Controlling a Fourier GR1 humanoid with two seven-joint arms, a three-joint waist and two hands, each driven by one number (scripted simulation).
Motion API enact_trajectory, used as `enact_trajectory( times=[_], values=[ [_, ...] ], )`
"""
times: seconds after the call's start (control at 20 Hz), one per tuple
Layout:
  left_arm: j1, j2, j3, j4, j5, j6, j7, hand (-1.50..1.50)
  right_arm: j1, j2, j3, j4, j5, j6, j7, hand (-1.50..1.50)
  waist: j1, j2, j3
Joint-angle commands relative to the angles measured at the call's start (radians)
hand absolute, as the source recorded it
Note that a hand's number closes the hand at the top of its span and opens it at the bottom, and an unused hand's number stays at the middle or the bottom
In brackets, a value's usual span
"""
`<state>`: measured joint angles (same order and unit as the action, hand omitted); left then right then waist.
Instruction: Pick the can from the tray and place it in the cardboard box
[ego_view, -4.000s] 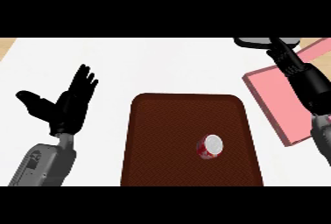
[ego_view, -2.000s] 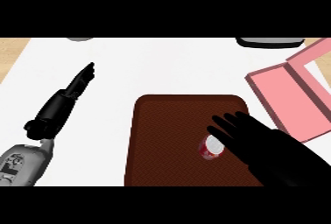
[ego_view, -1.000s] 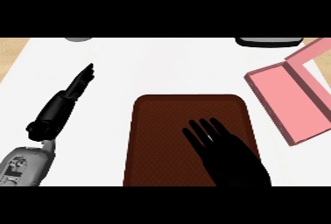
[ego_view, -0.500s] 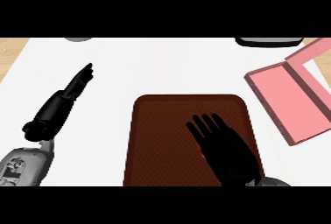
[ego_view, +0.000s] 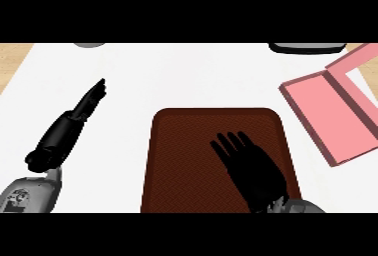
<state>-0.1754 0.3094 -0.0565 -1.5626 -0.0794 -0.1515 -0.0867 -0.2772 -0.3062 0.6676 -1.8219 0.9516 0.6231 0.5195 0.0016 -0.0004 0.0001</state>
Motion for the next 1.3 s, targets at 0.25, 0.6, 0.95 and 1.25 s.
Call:
enact_trajectory(
  times=[0.25,0.6,0.95,1.25],
  values=[
    [0.039,-0.059,-0.016,-0.094,-0.057,0.003,0.046,0.00,0.004,0.022,-0.049,0.120,0.120,-0.034,-0.080,-1.50,0.003,-0.001,0.000],
    [-0.037,-0.064,0.041,0.009,-0.042,-0.053,0.038,0.00,0.040,0.068,-0.066,0.230,0.180,-0.111,-0.169,-1.50,0.000,0.001,0.000],
    [-0.023,-0.063,0.053,-0.009,-0.057,-0.062,0.023,0.00,-0.009,0.026,-0.058,0.311,0.243,-0.281,-0.380,1.50,0.002,0.001,0.000],
    [-0.035,-0.053,0.090,0.023,-0.062,-0.081,0.026,0.00,0.021,0.033,-0.054,0.213,0.310,-0.293,-0.415,1.50,-0.003,0.000,0.000]
  ],
)
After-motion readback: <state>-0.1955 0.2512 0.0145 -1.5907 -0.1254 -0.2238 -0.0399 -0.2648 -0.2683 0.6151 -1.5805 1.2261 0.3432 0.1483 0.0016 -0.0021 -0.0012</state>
